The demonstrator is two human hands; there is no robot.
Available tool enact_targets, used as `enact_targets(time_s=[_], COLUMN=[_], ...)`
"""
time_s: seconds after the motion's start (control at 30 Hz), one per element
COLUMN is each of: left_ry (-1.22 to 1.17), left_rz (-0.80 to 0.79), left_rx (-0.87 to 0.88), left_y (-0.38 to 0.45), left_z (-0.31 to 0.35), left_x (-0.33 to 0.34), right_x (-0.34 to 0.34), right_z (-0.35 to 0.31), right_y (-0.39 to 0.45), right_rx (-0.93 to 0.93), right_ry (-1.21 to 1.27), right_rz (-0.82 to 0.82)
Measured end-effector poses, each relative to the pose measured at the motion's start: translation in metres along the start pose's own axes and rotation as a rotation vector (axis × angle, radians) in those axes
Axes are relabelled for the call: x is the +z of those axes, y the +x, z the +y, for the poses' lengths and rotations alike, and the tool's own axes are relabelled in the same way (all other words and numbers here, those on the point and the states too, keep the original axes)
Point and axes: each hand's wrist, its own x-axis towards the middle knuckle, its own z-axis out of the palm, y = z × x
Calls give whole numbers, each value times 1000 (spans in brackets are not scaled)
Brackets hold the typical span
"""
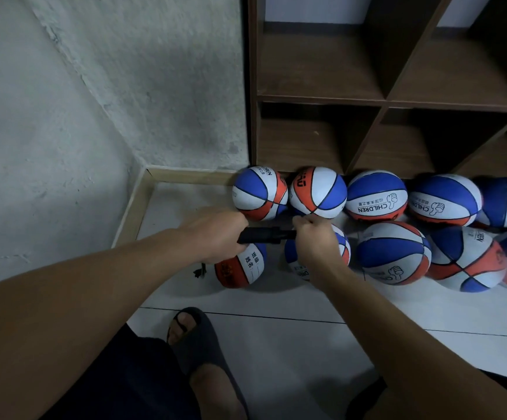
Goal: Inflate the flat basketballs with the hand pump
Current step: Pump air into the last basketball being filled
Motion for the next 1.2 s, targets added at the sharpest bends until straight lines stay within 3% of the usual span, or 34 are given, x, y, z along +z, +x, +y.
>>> enact_targets(time_s=[0.47,0.67,0.77,0.97,1.2], left_ry=[65,-90,-121,-6,66], left_rz=[-17,-31,-35,20,69], left_rx=[51,-37,-89,-46,25], left_y=[5,4,4,4,1], left_z=[-4,-24,-30,-1,12], left_x=[3,-6,-5,-5,10], right_x=[14,-44,-66,-23,8], right_z=[9,-8,-6,5,6], right_y=[-4,26,39,10,-8], right_rx=[25,49,89,-10,-50], right_ry=[-6,17,49,-11,-11], right_rz=[-108,28,11,125,55])
